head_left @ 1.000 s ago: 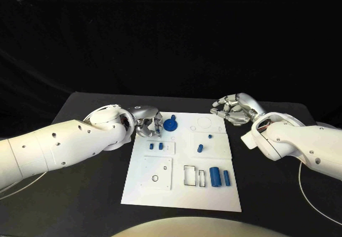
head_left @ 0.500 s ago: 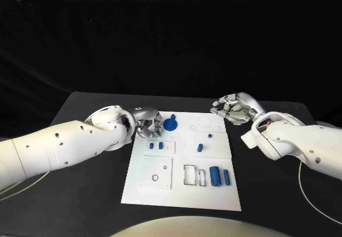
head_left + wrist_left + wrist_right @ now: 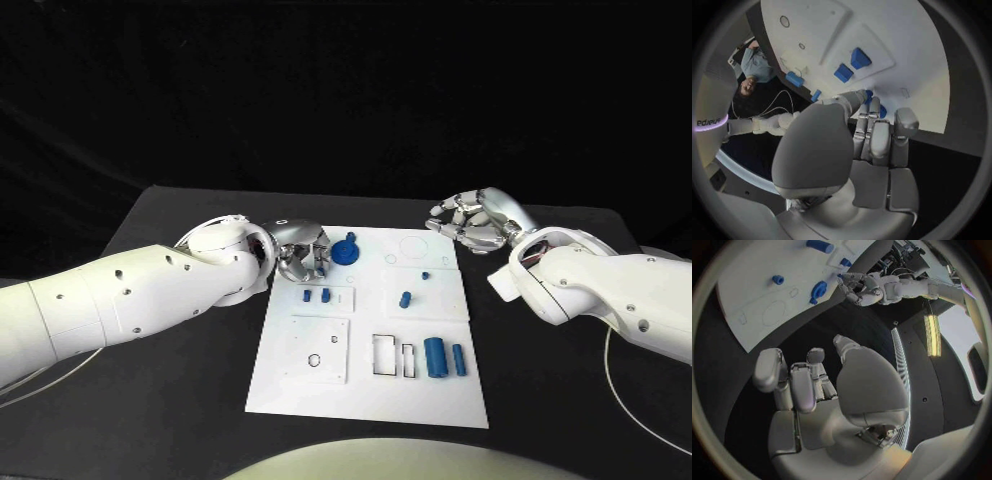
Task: Assemble the parts on the task board
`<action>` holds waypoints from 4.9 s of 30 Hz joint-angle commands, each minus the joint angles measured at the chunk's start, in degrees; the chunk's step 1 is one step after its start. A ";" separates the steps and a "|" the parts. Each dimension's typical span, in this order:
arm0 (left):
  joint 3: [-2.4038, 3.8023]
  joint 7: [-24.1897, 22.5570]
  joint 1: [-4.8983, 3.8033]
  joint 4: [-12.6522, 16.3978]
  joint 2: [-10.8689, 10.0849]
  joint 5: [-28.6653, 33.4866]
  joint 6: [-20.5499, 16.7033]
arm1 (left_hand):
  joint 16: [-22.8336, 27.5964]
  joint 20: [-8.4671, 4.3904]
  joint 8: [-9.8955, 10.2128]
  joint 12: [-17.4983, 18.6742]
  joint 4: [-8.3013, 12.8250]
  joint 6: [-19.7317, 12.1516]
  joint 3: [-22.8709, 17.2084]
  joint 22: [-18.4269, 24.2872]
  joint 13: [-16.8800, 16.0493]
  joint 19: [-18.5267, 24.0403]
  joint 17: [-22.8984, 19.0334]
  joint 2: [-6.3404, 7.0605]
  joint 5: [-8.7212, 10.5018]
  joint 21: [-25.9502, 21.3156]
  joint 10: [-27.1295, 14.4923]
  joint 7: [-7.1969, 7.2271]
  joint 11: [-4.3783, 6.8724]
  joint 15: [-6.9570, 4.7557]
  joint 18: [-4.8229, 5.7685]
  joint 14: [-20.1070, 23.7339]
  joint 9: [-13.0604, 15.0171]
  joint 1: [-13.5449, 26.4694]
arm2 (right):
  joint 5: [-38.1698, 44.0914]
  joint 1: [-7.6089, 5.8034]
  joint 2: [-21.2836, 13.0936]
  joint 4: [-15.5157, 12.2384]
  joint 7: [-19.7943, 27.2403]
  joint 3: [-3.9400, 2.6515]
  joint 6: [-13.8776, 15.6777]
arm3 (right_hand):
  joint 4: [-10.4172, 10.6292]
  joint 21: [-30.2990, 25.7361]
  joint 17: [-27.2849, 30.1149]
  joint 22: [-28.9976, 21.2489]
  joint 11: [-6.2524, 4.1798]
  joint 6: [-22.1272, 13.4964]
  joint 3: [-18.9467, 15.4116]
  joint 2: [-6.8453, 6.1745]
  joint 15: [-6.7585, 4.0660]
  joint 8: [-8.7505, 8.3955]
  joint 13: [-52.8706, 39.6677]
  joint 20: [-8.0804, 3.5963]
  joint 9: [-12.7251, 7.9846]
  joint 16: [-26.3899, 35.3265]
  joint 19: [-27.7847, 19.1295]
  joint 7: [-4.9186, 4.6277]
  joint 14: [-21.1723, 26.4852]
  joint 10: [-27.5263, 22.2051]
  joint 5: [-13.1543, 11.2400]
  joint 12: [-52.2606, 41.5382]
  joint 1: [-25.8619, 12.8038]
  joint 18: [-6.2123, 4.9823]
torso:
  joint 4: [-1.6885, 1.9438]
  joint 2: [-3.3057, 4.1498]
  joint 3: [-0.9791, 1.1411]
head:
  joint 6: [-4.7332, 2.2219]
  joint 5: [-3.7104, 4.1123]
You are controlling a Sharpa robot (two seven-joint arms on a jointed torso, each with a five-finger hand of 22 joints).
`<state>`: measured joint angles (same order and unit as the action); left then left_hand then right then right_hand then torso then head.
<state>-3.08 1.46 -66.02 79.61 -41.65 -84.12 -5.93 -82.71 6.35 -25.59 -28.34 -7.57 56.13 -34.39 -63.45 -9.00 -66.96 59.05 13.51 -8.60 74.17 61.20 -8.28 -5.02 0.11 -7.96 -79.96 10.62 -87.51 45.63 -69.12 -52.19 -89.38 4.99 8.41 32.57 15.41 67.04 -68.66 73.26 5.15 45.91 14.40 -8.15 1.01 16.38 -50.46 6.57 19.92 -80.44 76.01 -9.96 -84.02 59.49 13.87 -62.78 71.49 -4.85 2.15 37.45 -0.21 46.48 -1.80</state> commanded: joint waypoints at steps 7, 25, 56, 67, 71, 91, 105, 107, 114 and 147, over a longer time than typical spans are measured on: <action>-0.10 0.42 0.10 -0.33 0.50 0.39 2.04 | 0.11 -0.13 0.35 -0.12 -0.11 0.35 0.24 0.20 -0.07 0.11 -0.18 -0.35 0.07 -0.11 1.31 0.13 1.08 0.07 1.08 -0.21 0.07 0.44 | 0.23 0.04 0.01 -0.06 0.54 0.00 -0.19 | 0.31 -0.38 0.09 -0.04 -0.17 -0.22 0.02 0.03 -0.48 0.35 0.05 0.01 0.05 0.19 -0.22 0.12 -0.78 -0.27 0.28 0.34 0.57 -0.97 | -0.06 0.07 -0.02 | 0.16 0.03; -0.32 0.48 0.23 -0.57 0.68 0.36 3.15 | 0.24 -0.11 1.02 1.07 -0.52 -0.09 1.04 1.11 -0.10 1.02 -0.47 0.28 0.15 -0.85 1.04 0.24 0.98 0.17 0.89 0.04 0.30 1.86 | 0.19 0.04 0.00 -0.08 0.51 0.00 -0.21 | 0.31 -0.38 0.09 -0.04 -0.17 -0.22 0.02 0.03 -0.48 0.35 0.05 0.01 0.05 0.19 -0.22 0.12 -0.78 -0.27 0.28 0.34 0.57 -0.97 | 0.00 0.01 0.01 | 0.25 0.12; -0.32 0.65 0.23 -0.91 0.39 0.29 2.32 | 0.54 1.19 4.53 5.68 -2.09 -3.35 2.80 3.23 0.48 2.63 -2.83 2.32 -0.07 -2.75 -4.52 -0.73 -0.93 1.80 0.51 1.44 0.61 4.54 | 0.17 0.04 -0.09 -0.09 0.45 0.00 -0.21 | 0.42 -0.68 0.20 -0.23 -0.19 -0.25 -0.03 0.01 -0.52 0.40 0.41 -0.03 0.07 0.33 -0.21 0.15 -0.81 -0.32 0.52 0.55 0.61 -1.00 | -0.01 0.01 -0.03 | 0.17 0.07; -0.19 0.52 0.23 -0.85 -0.02 0.30 0.71 | 0.54 2.07 7.49 7.40 -2.52 -7.63 3.84 3.84 1.10 2.89 -3.70 2.52 -0.15 -3.30 -7.53 -0.55 -1.98 2.74 0.38 1.90 0.00 4.39 | 0.35 0.04 -0.15 0.09 -0.02 0.00 -1.05 | 0.45 -2.28 0.46 -1.23 -0.09 -0.73 0.00 -0.24 -0.46 0.51 7.72 -0.03 0.12 0.83 -0.44 0.03 -0.83 -5.79 0.51 6.70 1.41 -1.20 | -0.01 0.00 -0.07 | -0.01 0.18; -0.14 -0.07 0.23 -0.66 -0.37 0.82 -0.45 | 0.62 2.13 7.50 7.56 -2.56 -7.58 3.92 4.09 1.18 3.09 -4.10 2.46 -0.18 -3.46 -7.85 -0.56 -2.07 2.80 0.32 2.04 0.01 4.35 | 0.60 0.04 -0.16 0.34 -0.19 0.00 -1.69 | 0.13 -3.28 0.87 -1.82 -0.20 -0.37 0.59 -0.25 -0.53 1.38 10.06 -0.16 0.45 1.32 -0.50 0.16 -0.76 -6.58 -0.07 9.29 2.58 -1.34 | 0.02 -0.04 -0.07 | -0.08 0.21; 1.66 -10.90 -0.06 0.73 -7.44 38.39 -7.70 | 18.81 2.07 6.77 7.48 -3.15 -4.31 0.25 20.70 2.39 16.72 -34.08 1.17 0.64 -18.70 -5.85 -2.52 -2.29 2.75 -2.65 18.04 0.80 2.99 | 22.05 0.05 -0.14 1.98 -4.16 -0.01 -15.66 | -11.67 0.79 -2.32 2.45 0.29 5.01 20.11 -4.10 -0.14 2.15 35.99 0.03 -0.45 -0.07 2.57 0.30 -1.89 -0.33 -5.19 42.88 6.42 -0.33 | 0.01 -0.05 -0.11 | -1.07 1.78; 1.78 -17.92 -0.10 2.90 -10.53 67.17 -18.58 | 25.23 1.81 6.24 5.42 -2.23 -2.77 0.62 23.45 2.22 17.08 -37.02 -1.12 4.33 -22.77 -3.53 -2.32 -1.77 2.43 -2.60 19.21 1.29 1.50 | 46.48 0.06 1.00 0.41 -11.09 -0.01 -21.44 | -12.80 0.49 -1.50 2.69 1.00 5.83 17.92 -7.30 0.39 0.74 40.35 0.46 -1.11 0.27 2.39 0.15 -1.68 -1.23 -5.92 48.41 1.95 -0.36 | 0.08 0.04 -0.14 | -1.25 3.11; 1.78 -18.53 -0.10 2.37 -10.75 69.58 -19.15 | 25.66 1.80 6.28 5.26 -2.19 -2.78 0.66 23.55 2.21 17.14 -37.19 -1.31 4.98 -22.95 -3.53 -2.34 -1.78 2.44 -2.58 19.24 1.29 1.34 | 47.98 0.06 1.30 0.19 -11.72 -0.01 -21.86 | -12.85 0.33 -1.42 2.60 1.06 5.73 17.61 -7.40 0.41 0.57 40.52 0.51 -1.18 0.32 2.31 0.08 -1.66 -1.37 -5.89 48.63 1.81 -0.39 | 0.01 0.02 -0.08 | -1.24 2.96; 1.79 -20.39 -0.17 -0.01 -11.14 76.41 -18.71 | 28.35 2.38 6.51 4.74 -5.04 -3.14 2.75 25.53 2.26 17.89 -38.15 -0.10 5.66 -26.02 -3.45 -2.11 -1.73 2.79 -2.46 20.06 1.30 4.48 | 50.30 0.13 2.36 0.06 -13.06 0.02 -22.38 | -12.97 0.50 -1.64 2.74 1.13 5.58 17.28 -7.47 0.44 0.33 40.72 0.58 -1.28 0.21 2.42 -0.03 -1.70 -1.51 -5.84 48.86 1.76 -0.34 | 0.01 0.05 -0.12 | -1.19 2.74; 1.81 -22.79 -0.34 3.89 -12.48 81.77 -12.06 | 32.18 2.76 6.45 4.52 -6.17 -3.47 5.85 30.20 2.56 15.81 -39.15 -1.06 5.53 -32.09 -3.77 -2.26 -1.91 3.02 -2.57 20.20 1.60 4.39 | 51.67 1.77 5.51 1.98 -14.83 0.28 -22.41 | -14.69 4.50 -3.01 5.53 0.31 9.37 20.58 -3.35 -0.17 0.74 42.57 0.19 -1.11 -0.81 4.75 0.78 -2.21 2.78 -7.85 49.34 3.40 0.51 | -0.01 0.00 -0.11 | -0.45 2.74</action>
<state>-1.34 -20.19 -66.26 83.22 -54.14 -2.94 -19.60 -50.69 9.22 -19.16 -23.68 -13.67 52.96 -28.93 -33.30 -6.53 -50.80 19.98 12.73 -3.00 42.43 57.67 -10.44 -6.66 3.19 -10.23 -59.87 12.13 -83.02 96.40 -67.56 -46.77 -87.43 -9.22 8.58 11.64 0.64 71.34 -71.63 74.91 5.50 54.82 34.56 -12.06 1.03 16.83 -7.98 6.77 18.76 -81.02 80.33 -9.26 -84.02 61.90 6.31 -13.75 74.78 -5.11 2.15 37.49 -0.31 46.01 0.98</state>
